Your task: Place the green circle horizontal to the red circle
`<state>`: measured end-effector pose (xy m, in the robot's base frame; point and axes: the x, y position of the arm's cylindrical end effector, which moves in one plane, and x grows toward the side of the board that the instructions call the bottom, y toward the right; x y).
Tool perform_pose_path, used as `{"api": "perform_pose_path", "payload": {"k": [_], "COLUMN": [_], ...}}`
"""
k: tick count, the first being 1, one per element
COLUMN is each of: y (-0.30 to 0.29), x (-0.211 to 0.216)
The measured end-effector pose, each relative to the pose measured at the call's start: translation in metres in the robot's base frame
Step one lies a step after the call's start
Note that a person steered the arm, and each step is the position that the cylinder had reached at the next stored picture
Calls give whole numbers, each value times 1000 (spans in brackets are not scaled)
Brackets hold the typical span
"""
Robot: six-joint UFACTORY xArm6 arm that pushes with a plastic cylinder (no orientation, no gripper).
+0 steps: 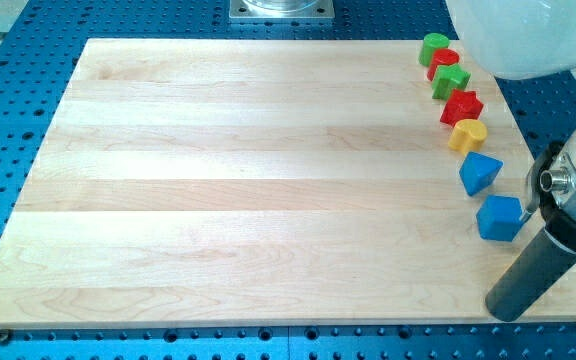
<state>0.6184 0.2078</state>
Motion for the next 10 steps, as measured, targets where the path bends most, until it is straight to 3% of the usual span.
{"api": "perform_pose_path", "payload": {"k": [2,4,6,7,8,10], "y": [-54,-71,-71,-70,-65,-15], "x": [-37,-237,-289,-358,-397,-427]}}
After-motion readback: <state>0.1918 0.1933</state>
